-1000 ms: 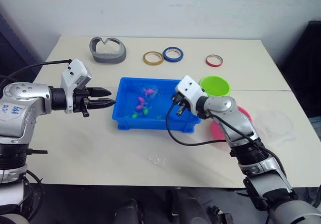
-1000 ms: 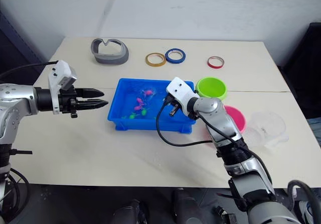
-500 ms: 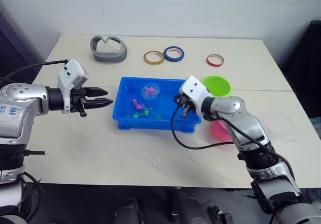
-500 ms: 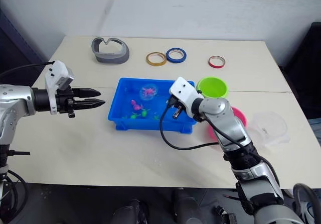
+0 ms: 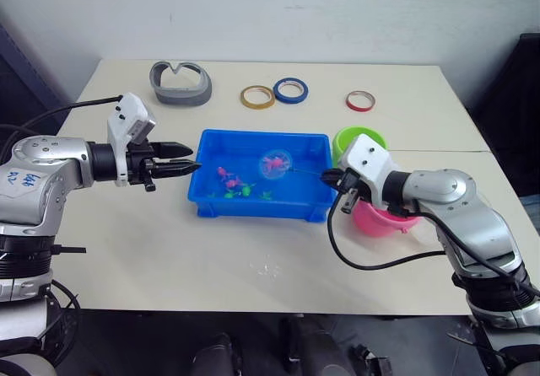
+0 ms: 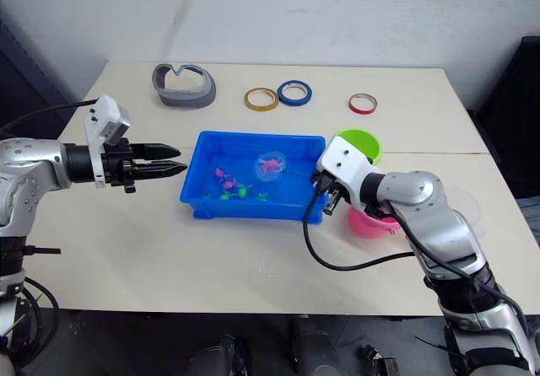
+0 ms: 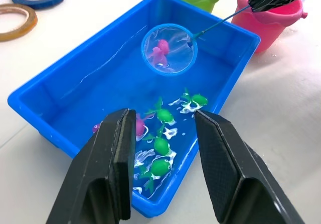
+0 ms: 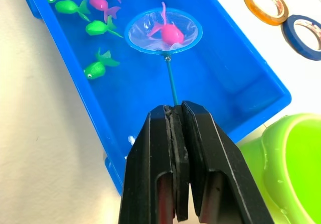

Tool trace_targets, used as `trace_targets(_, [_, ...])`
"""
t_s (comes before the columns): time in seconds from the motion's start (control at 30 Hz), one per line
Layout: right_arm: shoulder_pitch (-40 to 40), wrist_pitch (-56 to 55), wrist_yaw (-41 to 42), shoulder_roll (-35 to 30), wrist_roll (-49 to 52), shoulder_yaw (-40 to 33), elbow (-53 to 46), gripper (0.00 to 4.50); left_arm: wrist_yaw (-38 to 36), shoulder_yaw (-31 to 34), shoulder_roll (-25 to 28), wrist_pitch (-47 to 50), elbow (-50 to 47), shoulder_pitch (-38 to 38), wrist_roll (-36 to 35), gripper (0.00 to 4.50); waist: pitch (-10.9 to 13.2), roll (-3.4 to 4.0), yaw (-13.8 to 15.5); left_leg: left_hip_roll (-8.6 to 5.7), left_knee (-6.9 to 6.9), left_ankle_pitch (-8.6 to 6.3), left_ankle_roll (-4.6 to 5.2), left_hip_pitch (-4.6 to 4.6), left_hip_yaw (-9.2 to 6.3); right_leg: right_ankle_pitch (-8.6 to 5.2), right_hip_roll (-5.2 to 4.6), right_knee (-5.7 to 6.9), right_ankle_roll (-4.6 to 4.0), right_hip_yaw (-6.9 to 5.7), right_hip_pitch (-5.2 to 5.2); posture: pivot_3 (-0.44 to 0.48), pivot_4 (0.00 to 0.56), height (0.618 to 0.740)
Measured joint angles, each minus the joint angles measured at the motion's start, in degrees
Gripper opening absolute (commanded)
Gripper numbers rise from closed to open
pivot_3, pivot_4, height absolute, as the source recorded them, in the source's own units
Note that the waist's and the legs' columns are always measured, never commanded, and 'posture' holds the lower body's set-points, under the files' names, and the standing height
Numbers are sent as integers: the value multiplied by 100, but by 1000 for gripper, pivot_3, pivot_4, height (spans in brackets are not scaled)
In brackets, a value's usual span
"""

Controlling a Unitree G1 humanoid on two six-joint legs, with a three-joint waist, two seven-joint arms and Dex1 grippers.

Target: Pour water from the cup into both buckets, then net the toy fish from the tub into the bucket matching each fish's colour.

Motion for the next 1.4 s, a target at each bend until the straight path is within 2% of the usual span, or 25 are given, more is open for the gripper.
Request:
trace_targets(0.23, [17, -39, -101, -5, 32, 7, 37, 0, -148, -170, -111, -79, 23, -165, 0, 2115, 0, 0, 27, -1, 0, 0, 1, -2, 0, 0, -1, -2, 0, -1, 0, 0, 150, 738])
trace_targets(0.4, [211, -16, -7, -368, 220, -299, -50, 0, -562, -609, -496, -214, 143, -517, -27, 2115, 0, 0, 97, -2, 1, 0, 2, -4, 0, 0, -1, -4, 0, -1, 0, 0, 150, 738])
trace_targets(0.6, [827, 570, 277, -1164, 828, -1627, -1096, 0, -1109, -1100, -1180, -885, 966, -1354, 158, 2115, 0, 2, 209, -3, 1, 0, 2, -5, -1, 0, 1, -6, 0, -3, 2, 0, 150, 738])
trace_targets(0.67, [1232, 983, 392, -1503, 1100, -2469, -1668, 0, -1376, -1267, -1527, -1282, 1536, -1674, 279, 2115, 0, 1, 255, -2, 2, -1, 3, -5, -1, 0, 3, -13, 1, -2, 4, 0, 150, 738])
trace_targets(0.7, [1266, 1024, 406, -1533, 1120, -2546, -1718, 0, -1398, -1280, -1550, -1325, 1584, -1689, 291, 2115, 0, 2, 250, -2, 2, -1, 3, -5, -1, 0, 2, -12, 1, -2, 4, 0, 150, 738])
trace_targets(0.73, [1597, 1264, 457, -1650, 1226, -3027, -2005, 0, -1547, -1381, -1739, -1534, 1890, -1862, 384, 2115, 0, 2, 263, -4, 2, -1, 3, -7, -2, 0, 3, -10, 1, -1, 4, 0, 150, 738])
trace_targets(0.9, [2489, 2017, 759, -1867, 1493, -4457, -2746, 0, -1903, -1514, -2153, -2182, 2787, -2294, 656, 2115, 0, 2, 267, -1, 2, -1, 3, -2, 0, 0, 7, -9, 1, 2, 5, 0, 150, 738])
trace_targets(1.07, [3853, 2209, 1038, -1895, 1360, -5828, -3061, 0, -2165, -1534, -2506, -2637, 3497, -2590, 875, 2115, 0, 1, 294, -5, 2, -1, 4, -4, -1, 2, 7, -14, 3, 3, 7, 0, 150, 738])
trace_targets(1.2, [4652, 1805, 1046, -1862, 1006, -6226, -3049, 0, -2264, -1533, -2589, -2819, 3756, -2639, 984, 2115, 0, 1, 285, -3, 2, -1, 3, -2, 0, 2, 9, -11, 4, 4, 8, 0, 150, 738])
trace_targets(1.4, [5502, 603, 917, -1786, 262, -6206, -2953, 0, -2320, -1528, -2617, -2867, 3853, -2651, 1079, 2115, 0, 1, 283, -4, 2, 0, 1, 0, 0, 2, 10, -8, 4, 4, 8, 0, 150, 738])
